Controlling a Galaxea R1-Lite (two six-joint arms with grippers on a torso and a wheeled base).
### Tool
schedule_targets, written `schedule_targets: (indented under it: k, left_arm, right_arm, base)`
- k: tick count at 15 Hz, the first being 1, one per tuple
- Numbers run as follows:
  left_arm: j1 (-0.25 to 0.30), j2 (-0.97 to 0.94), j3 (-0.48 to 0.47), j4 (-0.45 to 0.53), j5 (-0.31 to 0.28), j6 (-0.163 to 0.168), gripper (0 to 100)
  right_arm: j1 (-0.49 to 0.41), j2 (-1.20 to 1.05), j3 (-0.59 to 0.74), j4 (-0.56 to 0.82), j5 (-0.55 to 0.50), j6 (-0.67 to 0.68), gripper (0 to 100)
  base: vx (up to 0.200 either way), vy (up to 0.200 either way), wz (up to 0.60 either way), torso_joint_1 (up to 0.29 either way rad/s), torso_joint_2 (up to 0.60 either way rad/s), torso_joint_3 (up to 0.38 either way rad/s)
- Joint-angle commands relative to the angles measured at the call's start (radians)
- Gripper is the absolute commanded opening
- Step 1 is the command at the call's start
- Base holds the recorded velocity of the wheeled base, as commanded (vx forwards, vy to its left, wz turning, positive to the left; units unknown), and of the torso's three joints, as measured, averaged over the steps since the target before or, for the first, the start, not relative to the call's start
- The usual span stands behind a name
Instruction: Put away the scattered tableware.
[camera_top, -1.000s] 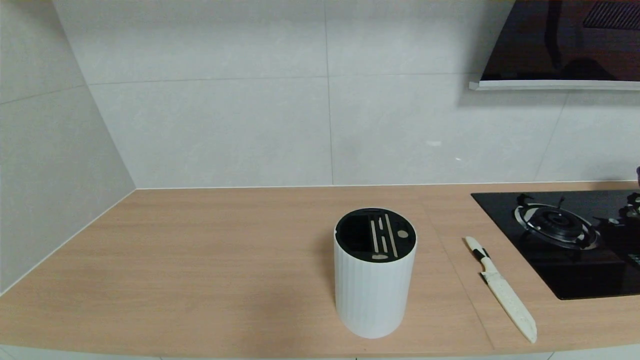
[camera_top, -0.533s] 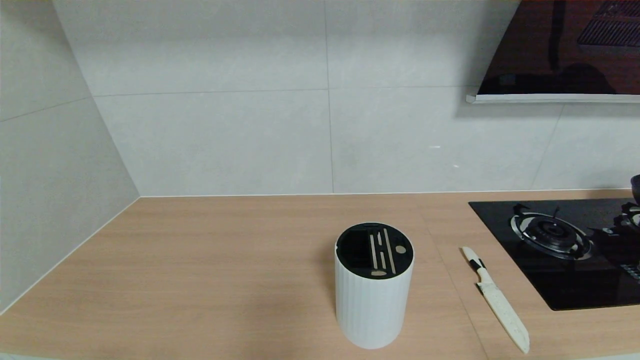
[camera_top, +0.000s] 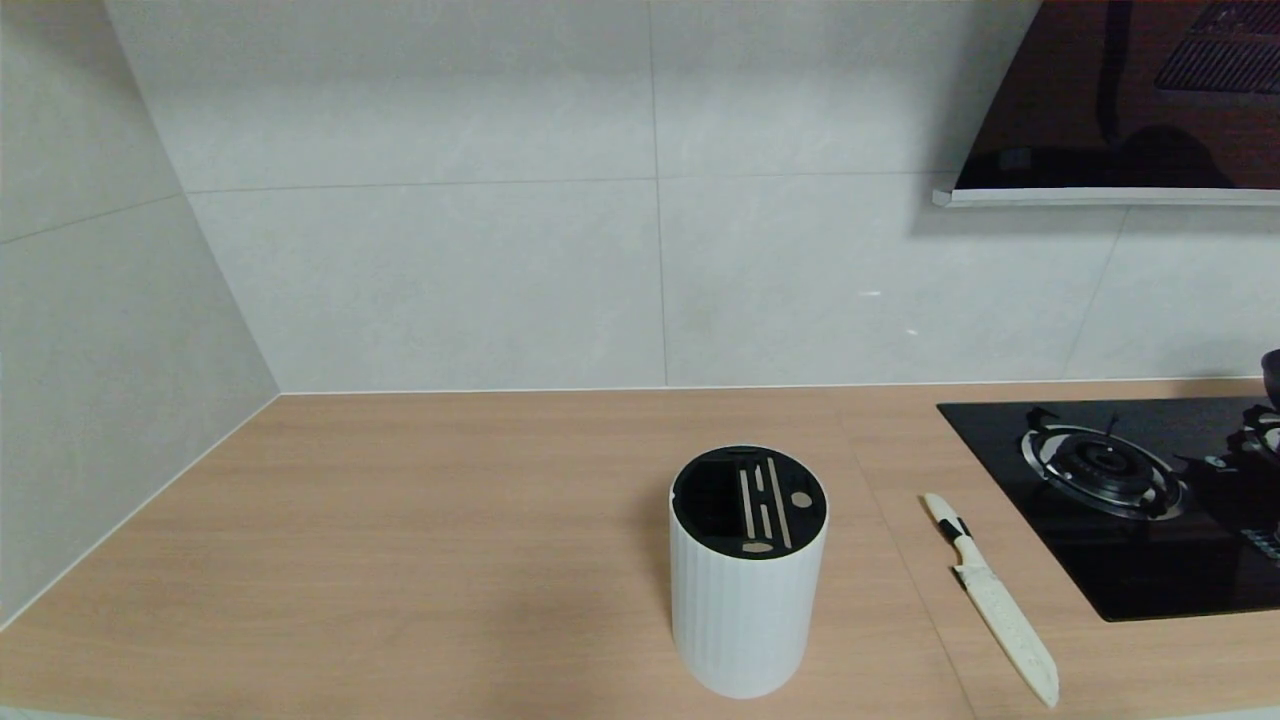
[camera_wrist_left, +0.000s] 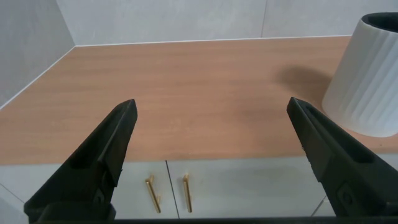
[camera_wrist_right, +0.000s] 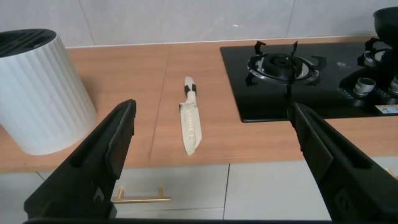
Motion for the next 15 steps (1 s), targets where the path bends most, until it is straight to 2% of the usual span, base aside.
schedule_targets:
  k: [1,2,4,7,12,15]
  left_arm:
    - [0.000,0.000,0.000,0.000,0.000,0.000,100]
    - [0.000,0.000,0.000,0.000,0.000,0.000,100]
    - [0.000,0.000,0.000,0.000,0.000,0.001,100]
    - [0.000,0.000,0.000,0.000,0.000,0.001,100]
    - [0.000,0.000,0.000,0.000,0.000,0.001,100]
    - [0.000,0.000,0.000,0.000,0.000,0.001,100]
  right_arm:
    - [-0.001,0.001,0.000,0.000,0.000,-0.002,100]
    - [0.001,0.001,0.000,0.000,-0.002,-0.010,100]
    - [0.009,0.035,-0.124,-0.015,0.023,-0.008,100]
    - [0.047,0.253,-0.267,-0.017,0.050,-0.005,100]
    - [0.074,0.613,-0.325,-0.026,0.106,-0.004,100]
    - [0.137,0.800,-0.345,-0.121,0.101,-0.004,100]
  base:
    - [0.000,0.000,0.00,0.000,0.00,0.000]
    - [0.000,0.000,0.00,0.000,0.00,0.000]
    - [0.000,0.000,0.00,0.000,0.00,0.000]
    - [0.000,0.000,0.00,0.000,0.00,0.000]
    - [0.000,0.000,0.00,0.000,0.00,0.000]
    - [0.000,0.000,0.00,0.000,0.00,0.000]
